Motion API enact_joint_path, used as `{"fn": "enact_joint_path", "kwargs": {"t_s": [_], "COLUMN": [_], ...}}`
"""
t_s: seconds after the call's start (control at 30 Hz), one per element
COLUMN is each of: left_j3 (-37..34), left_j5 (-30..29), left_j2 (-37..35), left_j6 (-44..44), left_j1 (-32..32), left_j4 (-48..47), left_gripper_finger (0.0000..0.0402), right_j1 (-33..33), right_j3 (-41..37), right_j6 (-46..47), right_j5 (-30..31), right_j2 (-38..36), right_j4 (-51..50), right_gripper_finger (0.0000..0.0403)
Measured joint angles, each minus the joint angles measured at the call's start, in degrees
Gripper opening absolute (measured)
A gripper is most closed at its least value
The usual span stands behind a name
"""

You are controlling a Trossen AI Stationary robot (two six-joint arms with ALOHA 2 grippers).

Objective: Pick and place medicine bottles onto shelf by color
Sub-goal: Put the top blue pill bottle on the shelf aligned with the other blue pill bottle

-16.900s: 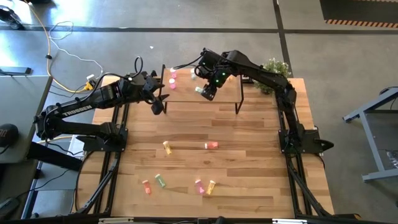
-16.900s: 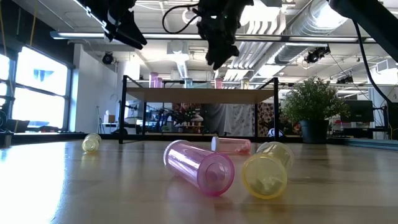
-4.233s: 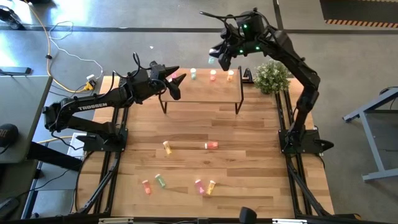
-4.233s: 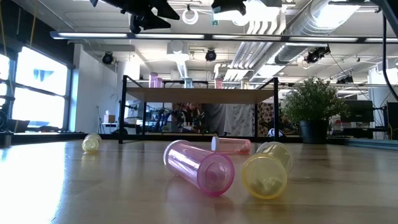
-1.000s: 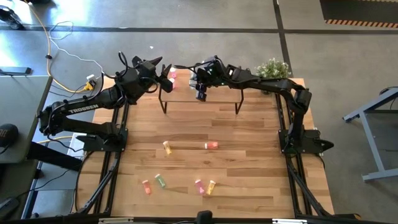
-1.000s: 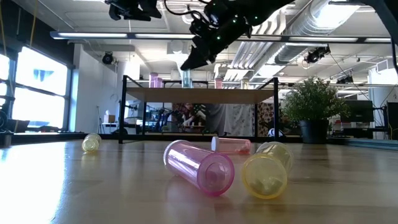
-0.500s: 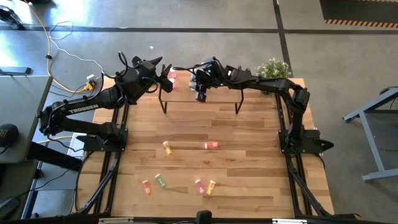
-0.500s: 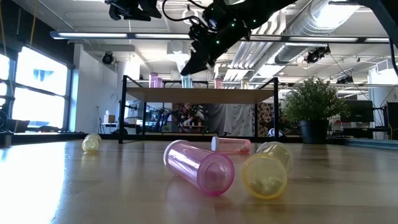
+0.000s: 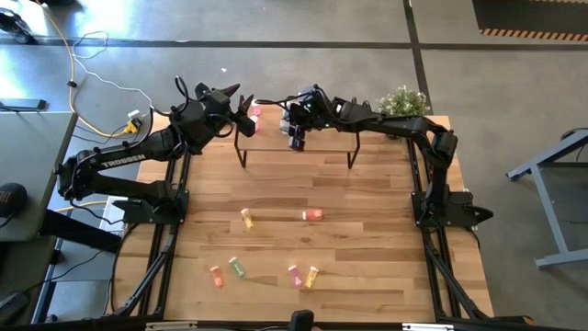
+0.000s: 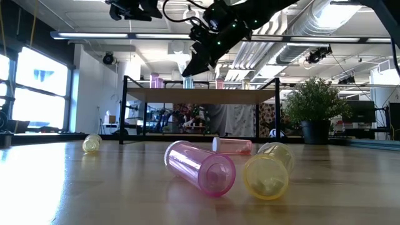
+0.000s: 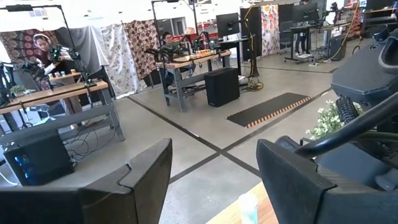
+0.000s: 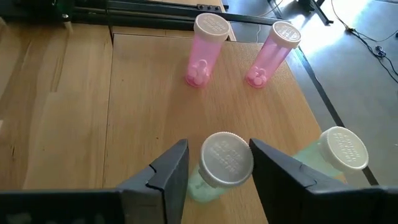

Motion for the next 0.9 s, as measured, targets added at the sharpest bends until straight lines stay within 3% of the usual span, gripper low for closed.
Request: {"fn": "enact_joint_path", "kwargs": {"t_s": [0.3, 0.9], "left_j3": [0.0, 0.0], "left_j5": [0.0, -0.02], "left_j2": [0.0, 0.0], "left_j6": [0.0, 0.0], "left_j1": [0.01, 0.02], "left_j4": [0.0, -0.14], "left_gripper_finger": [0.0225, 0.0225], "right_j1": [-0.15, -0.15], "right_j3": [0.0, 0.0], "right_j6": [0.4, -1.7], "right_j5": [2.49, 2.89], "right_j2": [-0.04, -0.19], "right_j4": [0.85, 1.06], "right_gripper_finger": [0.0183, 0.0183]}}
